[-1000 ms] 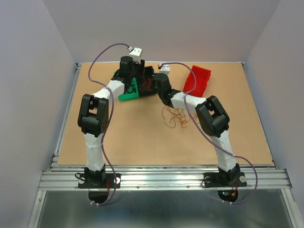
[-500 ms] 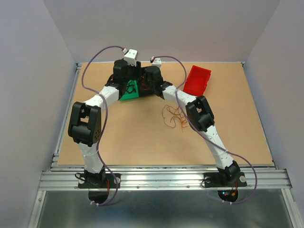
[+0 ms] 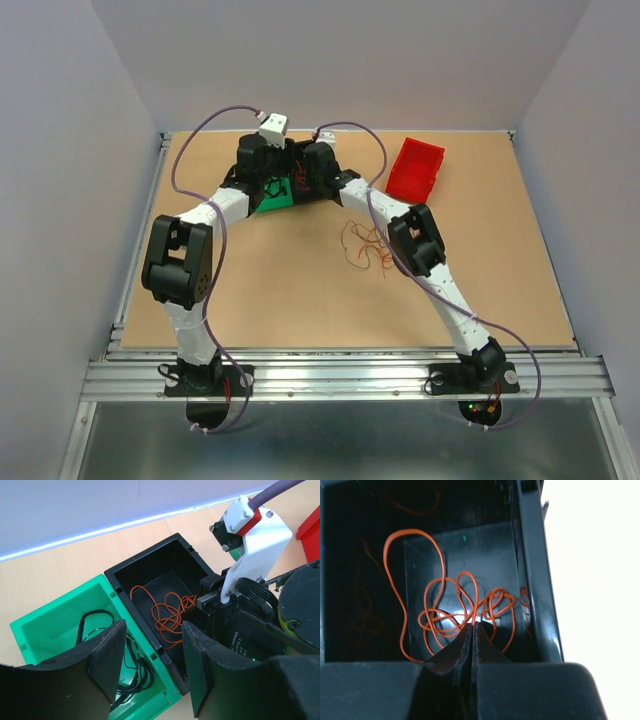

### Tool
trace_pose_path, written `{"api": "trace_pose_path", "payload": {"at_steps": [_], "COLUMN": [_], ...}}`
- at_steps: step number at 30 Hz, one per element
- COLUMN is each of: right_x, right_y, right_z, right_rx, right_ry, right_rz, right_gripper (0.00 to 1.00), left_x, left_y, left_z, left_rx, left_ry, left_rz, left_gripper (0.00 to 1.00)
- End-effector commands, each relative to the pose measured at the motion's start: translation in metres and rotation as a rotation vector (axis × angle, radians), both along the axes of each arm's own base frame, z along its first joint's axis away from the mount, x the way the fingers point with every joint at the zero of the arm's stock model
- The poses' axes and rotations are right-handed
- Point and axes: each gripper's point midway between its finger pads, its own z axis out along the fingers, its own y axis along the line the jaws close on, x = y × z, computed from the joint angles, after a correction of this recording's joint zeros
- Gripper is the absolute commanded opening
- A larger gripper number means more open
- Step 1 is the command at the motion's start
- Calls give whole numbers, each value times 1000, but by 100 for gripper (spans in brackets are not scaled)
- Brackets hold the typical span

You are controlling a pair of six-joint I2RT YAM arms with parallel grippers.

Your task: Untangle the cables

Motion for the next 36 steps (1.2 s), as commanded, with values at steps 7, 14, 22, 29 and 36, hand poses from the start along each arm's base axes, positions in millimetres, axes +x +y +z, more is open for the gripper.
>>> {"api": "trace_pose_path", "payload": {"at_steps": [7,14,22,29,36], "right_x": [-6,-11,-64,-129,-203], "right_y": [1,-2,-46,-110,-207], "right_z": [59,120,173,178,164], "right_rx": [26,57,95,23,-53], "right_ry": [-52,-165,-259,-209,-163], "right_rz": [51,79,69,-3,-247], "right_gripper": [23,53,81,86,83], "left_x": [-22,-55,-107,-150,-174], "left_y": [3,16,5,-76,-146], "left_z": [96,145,157,83,25], "left_rx": [-60,-98,-135,35,140], "left_ry": [-198,-270,-294,-264,-183], "left_rz": [-27,-8,-99,-237,-441], "left_gripper": [61,95,99,98,95]}}
